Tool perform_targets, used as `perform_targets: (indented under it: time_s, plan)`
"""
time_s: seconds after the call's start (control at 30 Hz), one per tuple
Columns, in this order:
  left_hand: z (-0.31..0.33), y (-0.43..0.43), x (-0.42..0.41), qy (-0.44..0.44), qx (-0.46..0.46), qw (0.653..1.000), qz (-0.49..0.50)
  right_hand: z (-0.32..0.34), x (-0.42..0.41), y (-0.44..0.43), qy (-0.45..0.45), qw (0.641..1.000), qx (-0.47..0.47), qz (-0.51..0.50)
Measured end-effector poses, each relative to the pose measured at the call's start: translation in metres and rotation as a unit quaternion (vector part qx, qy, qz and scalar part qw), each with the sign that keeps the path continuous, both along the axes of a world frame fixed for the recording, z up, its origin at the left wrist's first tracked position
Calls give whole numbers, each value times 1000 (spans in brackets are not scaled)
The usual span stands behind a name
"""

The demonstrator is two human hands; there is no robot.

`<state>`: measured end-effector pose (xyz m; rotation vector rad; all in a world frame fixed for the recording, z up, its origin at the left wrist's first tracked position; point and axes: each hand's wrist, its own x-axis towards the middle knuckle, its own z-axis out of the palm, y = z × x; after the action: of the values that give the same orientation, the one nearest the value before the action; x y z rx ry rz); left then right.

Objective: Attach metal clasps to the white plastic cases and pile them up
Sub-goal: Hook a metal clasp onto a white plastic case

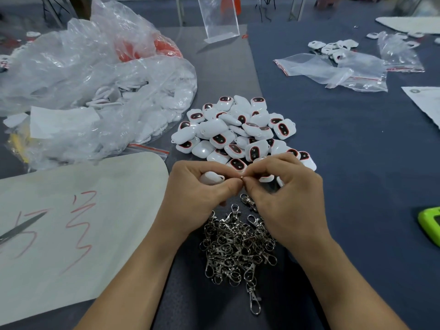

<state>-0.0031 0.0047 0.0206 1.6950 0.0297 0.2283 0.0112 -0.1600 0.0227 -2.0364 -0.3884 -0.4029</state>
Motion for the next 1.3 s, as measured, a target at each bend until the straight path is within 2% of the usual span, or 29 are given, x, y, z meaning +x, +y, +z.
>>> perform_targets:
  time_s: [0.1, 0.23, 0.37, 0.43, 0.57, 0.7, 0.87, 1.07, 1.13, 1.2, 1.3]
  plan:
    - [1, -3, -1, -29, 46, 998, 32, -1, 0, -1, -19, 1000, -1, -3]
    - [4, -6, -1, -6, -89, 996, 30, 2, 4, 1, 83, 988, 127, 42]
    - [3, -9, -1, 34, -167, 985, 13, 4, 5, 2, 107, 982, 141, 72]
    - [4, -8, 0, 27, -147, 989, 8, 3, 4, 1, 92, 987, 114, 60]
    - [6, -2, 0, -9, -37, 999, -24, 1, 3, 1, -3, 999, 23, 22]
    - [3, 4, 2, 24, 12, 999, -46, 1, 3, -1, -93, 992, -68, 47]
    - [1, 6, 1, 57, 28, 996, -64, 4, 5, -5, -105, 986, -96, 83]
    - [-1, -1, -1, 50, 20, 998, -41, 4, 4, -5, -104, 987, -88, 85]
    - [-1, -6, -2, 41, 0, 999, -15, 4, 4, -3, -76, 993, -60, 74]
    - [-2, -10, -2, 37, -34, 999, 11, 4, 4, -2, -6, 997, 3, 71]
    - [-1, -14, -2, 41, -78, 996, 20, 6, 6, 0, 78, 987, 87, 107]
